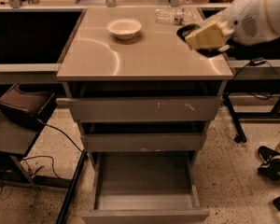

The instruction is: Place rxbar chocolate into bottom drawer

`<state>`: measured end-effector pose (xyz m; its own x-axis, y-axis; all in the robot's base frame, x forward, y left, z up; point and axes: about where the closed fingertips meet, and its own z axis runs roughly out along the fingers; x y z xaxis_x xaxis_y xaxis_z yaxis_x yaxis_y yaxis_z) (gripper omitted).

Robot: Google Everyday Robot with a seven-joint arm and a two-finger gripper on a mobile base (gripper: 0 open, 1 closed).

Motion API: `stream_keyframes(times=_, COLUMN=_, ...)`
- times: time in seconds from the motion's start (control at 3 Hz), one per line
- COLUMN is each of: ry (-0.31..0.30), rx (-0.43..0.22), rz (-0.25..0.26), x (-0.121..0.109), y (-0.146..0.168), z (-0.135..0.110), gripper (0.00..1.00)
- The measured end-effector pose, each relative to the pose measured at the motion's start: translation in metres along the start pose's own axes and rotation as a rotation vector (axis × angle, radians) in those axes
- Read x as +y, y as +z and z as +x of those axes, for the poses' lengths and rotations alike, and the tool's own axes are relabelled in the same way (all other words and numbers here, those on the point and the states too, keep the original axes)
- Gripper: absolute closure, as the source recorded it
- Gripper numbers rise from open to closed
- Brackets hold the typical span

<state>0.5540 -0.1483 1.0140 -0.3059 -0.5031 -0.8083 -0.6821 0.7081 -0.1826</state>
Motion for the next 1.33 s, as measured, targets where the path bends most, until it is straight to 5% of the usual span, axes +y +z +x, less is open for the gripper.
stream_keyframes(times=0.33, ry=0.061, rx=0.013, rz=0.03, x=0.019, y=0.044, z=0.046, gripper=1.0)
stream_keyframes(times=0.67, ry=0.157, rx=0.059, rz=0.04, x=0.054, y=0.126, z=0.131, gripper=1.0)
stream_keyframes(times=1.33, ry=0.162, rx=0.047, rz=0.04, x=0.061, y=0.146, z=0.149, gripper=1.0)
